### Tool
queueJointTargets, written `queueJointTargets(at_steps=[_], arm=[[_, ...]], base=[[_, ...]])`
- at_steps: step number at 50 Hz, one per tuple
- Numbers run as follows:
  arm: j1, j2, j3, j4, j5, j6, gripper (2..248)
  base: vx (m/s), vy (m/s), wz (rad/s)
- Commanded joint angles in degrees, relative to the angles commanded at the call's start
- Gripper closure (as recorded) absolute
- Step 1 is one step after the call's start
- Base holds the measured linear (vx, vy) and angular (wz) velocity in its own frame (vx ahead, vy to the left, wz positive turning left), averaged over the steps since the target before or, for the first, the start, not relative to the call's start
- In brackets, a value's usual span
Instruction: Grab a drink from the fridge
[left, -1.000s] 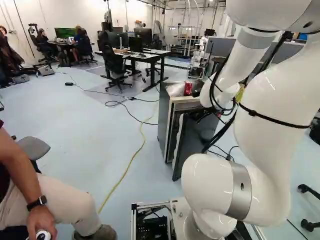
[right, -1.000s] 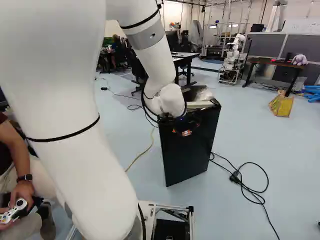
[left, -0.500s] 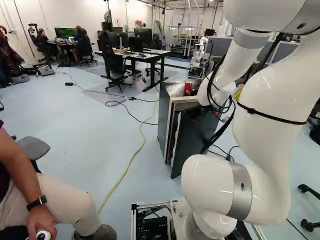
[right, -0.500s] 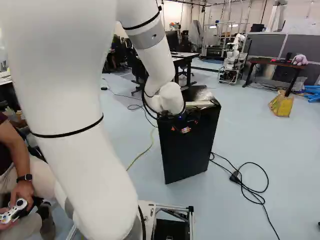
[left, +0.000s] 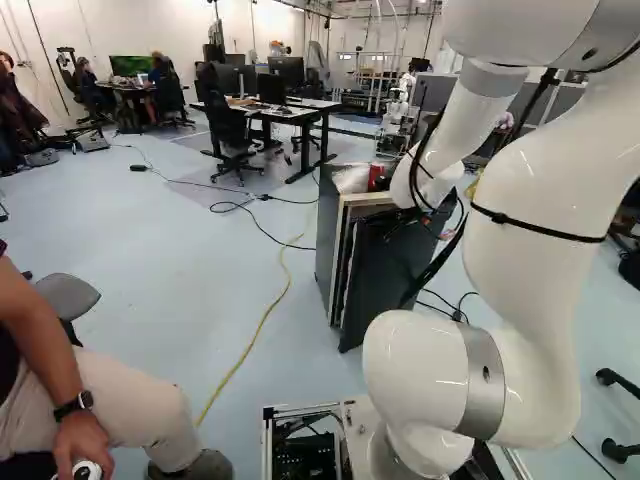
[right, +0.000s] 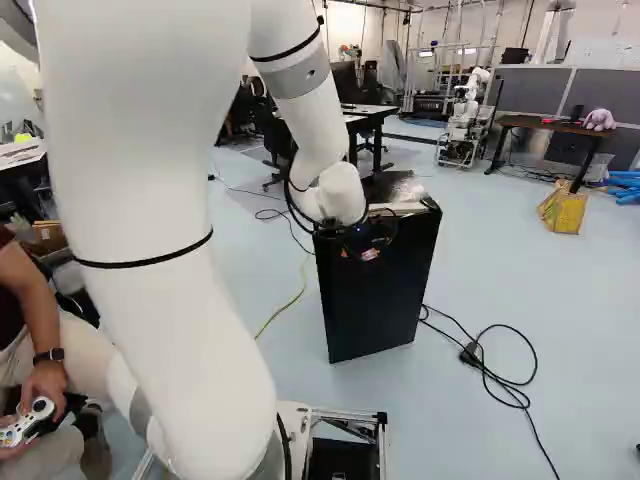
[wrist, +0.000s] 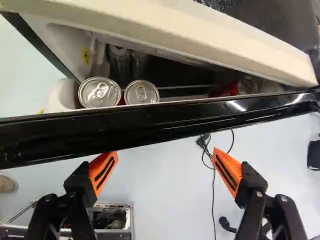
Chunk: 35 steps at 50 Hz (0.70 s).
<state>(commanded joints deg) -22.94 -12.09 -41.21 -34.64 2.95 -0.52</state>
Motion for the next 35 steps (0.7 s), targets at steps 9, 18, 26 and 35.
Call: queueJointTargets(at_steps=[9,18,26,35], arm=[[0.6,-0.7,-0.9,1.0,0.0,0.0,3],[1.2,-1.4,-1.7,2.1,0.0,0.0,3],[1.7,-2.0,-2.4,3.0,0.0,0.0,3],[2.3,-2.7,-3.3,4.1,0.0,0.0,3]], base=[[0.000,0.000,0.000],[0.000,0.000,0.000],[0.000,0.000,0.000],[0.000,0.000,0.000]])
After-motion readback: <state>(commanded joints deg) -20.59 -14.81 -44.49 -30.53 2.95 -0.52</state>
